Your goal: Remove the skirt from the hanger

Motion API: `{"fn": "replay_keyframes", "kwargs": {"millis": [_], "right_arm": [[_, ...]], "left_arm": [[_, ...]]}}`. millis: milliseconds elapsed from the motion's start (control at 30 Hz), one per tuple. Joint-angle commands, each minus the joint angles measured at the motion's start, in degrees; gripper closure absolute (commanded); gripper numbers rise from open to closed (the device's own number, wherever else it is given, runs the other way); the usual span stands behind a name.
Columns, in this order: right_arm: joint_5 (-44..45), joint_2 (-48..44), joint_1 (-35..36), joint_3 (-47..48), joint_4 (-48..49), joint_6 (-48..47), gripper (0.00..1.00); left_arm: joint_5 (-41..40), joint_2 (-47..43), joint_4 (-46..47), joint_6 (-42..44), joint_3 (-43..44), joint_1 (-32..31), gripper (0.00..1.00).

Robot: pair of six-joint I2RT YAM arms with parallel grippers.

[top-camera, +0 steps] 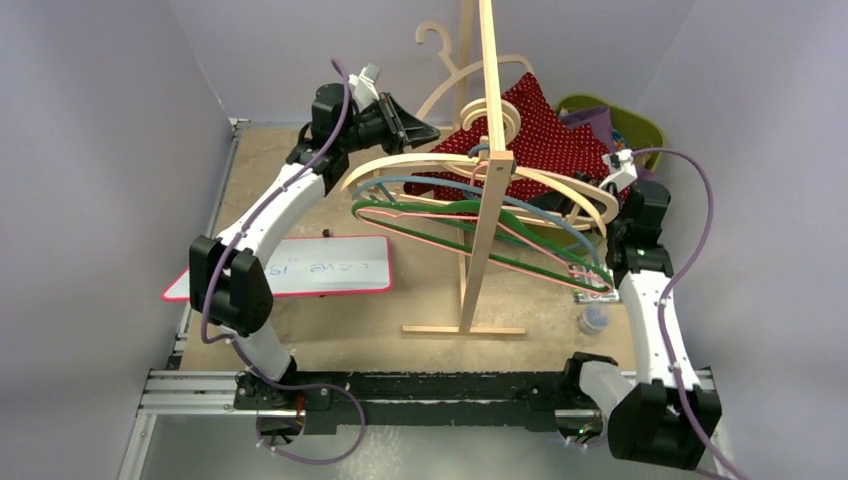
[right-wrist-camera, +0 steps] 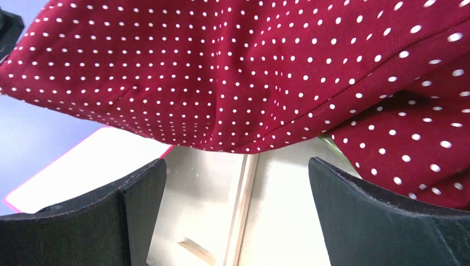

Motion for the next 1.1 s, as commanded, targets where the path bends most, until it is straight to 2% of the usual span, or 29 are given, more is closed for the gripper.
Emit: {"fn": "replay_keyframes", "kwargs": {"millis": [0, 167, 300, 667, 833, 967, 1067], "right_arm": [[-7.33, 4.35, 0.16, -2.92, 10.17, 6.66, 0.01], [-12.32, 9.78, 0.23, -5.98, 20.1, 13.54, 0.01], [-13.0, 9.74, 1.28, -10.11, 27.42, 20.24, 0.01], [4.5, 9.04, 12.98, -20.24, 44.54, 43.19, 0.02], [9.12, 12.91, 17.16, -19.44, 50.95, 47.43, 0.03], [11.23, 16.85, 22.11, -21.05, 60.13, 52.21, 0.06], [14.6, 17.39, 24.69, -22.03, 59.93, 52.2, 0.06]], "left_arm": [[1.11, -4.9, 16.65, -7.93, -2.7, -0.21, 1.0], [1.12, -5.85, 18.18, -8.96, -4.68, -0.23, 1.0], [1.48, -6.15, 18.29, -9.12, -4.67, -0.32, 1.0], [2.03, -5.56, 24.88, -14.44, -7.17, -1.0, 1.0], [1.78, -5.59, 25.12, -14.43, -7.12, -2.18, 1.0], [1.49, -5.65, 24.47, -14.41, -7.16, -2.49, 1.0], [1.26, -6.06, 23.79, -14.05, -7.24, -2.65, 1.0]]}}
